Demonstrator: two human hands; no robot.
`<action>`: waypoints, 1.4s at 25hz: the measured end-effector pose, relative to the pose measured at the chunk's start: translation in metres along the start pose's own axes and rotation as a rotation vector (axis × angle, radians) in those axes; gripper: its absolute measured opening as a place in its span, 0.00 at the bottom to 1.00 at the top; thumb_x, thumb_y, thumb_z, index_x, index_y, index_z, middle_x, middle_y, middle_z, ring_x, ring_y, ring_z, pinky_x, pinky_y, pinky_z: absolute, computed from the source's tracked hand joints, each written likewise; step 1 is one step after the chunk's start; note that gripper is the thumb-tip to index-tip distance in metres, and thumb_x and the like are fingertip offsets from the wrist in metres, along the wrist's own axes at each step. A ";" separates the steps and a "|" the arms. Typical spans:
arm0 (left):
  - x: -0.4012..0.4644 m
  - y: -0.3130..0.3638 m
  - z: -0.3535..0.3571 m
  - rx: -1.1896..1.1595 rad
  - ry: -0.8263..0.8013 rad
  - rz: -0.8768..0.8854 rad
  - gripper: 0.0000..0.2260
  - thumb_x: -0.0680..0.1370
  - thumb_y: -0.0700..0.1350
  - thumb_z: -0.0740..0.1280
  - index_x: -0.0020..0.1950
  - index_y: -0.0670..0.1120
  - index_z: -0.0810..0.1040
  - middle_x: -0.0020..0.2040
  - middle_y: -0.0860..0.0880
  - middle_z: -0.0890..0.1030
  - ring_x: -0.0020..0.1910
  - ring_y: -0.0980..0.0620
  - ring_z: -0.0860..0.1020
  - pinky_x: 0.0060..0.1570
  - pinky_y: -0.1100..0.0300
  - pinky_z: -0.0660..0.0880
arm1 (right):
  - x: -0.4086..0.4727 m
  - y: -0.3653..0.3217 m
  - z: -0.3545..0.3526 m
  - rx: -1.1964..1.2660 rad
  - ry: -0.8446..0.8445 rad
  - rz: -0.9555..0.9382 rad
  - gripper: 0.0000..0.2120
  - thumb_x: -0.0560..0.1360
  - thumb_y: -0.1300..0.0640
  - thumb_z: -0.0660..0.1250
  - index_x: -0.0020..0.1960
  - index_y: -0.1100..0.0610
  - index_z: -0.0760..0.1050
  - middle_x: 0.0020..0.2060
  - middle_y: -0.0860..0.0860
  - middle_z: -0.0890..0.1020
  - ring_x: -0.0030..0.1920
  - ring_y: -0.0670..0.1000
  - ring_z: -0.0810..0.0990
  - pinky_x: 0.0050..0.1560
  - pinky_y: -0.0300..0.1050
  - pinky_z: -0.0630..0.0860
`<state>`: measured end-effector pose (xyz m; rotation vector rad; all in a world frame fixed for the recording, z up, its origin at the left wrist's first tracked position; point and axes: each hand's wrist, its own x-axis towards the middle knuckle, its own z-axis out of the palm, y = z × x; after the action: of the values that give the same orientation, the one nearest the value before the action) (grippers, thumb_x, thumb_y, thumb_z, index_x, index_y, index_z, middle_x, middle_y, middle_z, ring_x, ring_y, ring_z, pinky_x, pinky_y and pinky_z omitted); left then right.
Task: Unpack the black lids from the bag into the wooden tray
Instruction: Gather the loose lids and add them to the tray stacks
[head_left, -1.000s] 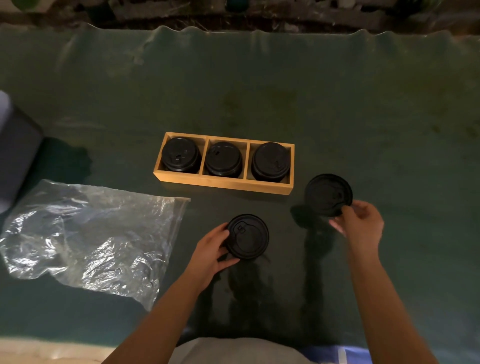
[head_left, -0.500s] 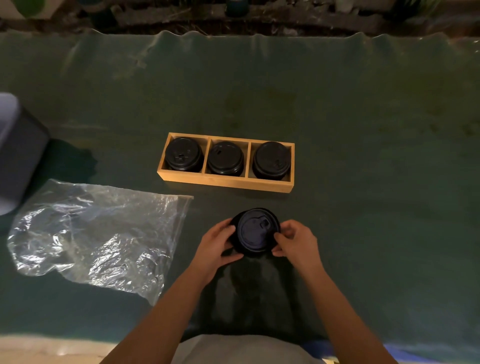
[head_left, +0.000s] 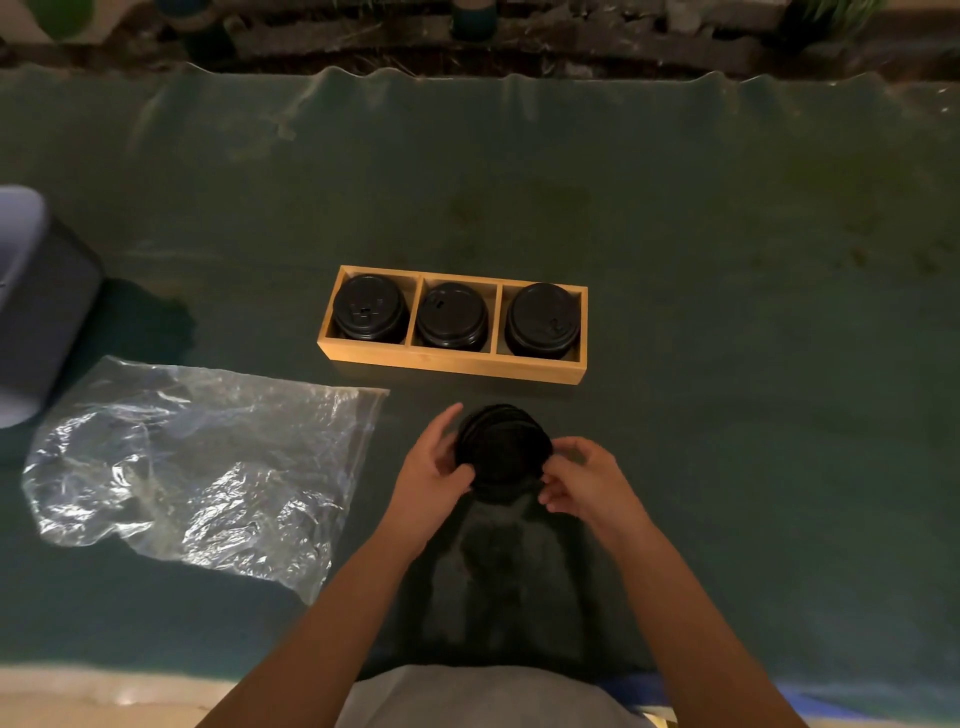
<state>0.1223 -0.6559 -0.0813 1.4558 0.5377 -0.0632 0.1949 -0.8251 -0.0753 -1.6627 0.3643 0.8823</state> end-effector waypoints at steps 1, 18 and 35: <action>-0.001 0.006 -0.002 0.085 -0.029 0.099 0.30 0.71 0.27 0.62 0.60 0.59 0.72 0.57 0.55 0.79 0.58 0.61 0.77 0.57 0.66 0.74 | -0.002 -0.005 -0.004 0.219 -0.092 0.084 0.13 0.77 0.57 0.60 0.60 0.61 0.72 0.41 0.58 0.82 0.31 0.49 0.83 0.30 0.40 0.78; -0.003 0.057 -0.010 -0.098 0.146 -0.173 0.16 0.74 0.43 0.68 0.61 0.45 0.76 0.54 0.47 0.81 0.50 0.54 0.80 0.37 0.63 0.81 | -0.013 -0.044 0.021 0.187 -0.240 -0.228 0.21 0.72 0.59 0.69 0.64 0.58 0.72 0.58 0.54 0.80 0.58 0.53 0.78 0.61 0.53 0.75; 0.098 0.136 -0.056 -0.005 0.250 -0.185 0.07 0.76 0.43 0.66 0.52 0.42 0.77 0.51 0.44 0.79 0.51 0.49 0.78 0.51 0.56 0.76 | 0.079 -0.188 0.065 -0.375 -0.038 -0.458 0.16 0.74 0.52 0.66 0.59 0.58 0.76 0.53 0.53 0.81 0.52 0.53 0.80 0.49 0.47 0.80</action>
<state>0.2403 -0.5567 0.0053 1.4147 0.8758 -0.0252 0.3472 -0.6927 -0.0041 -1.9607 -0.2214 0.6575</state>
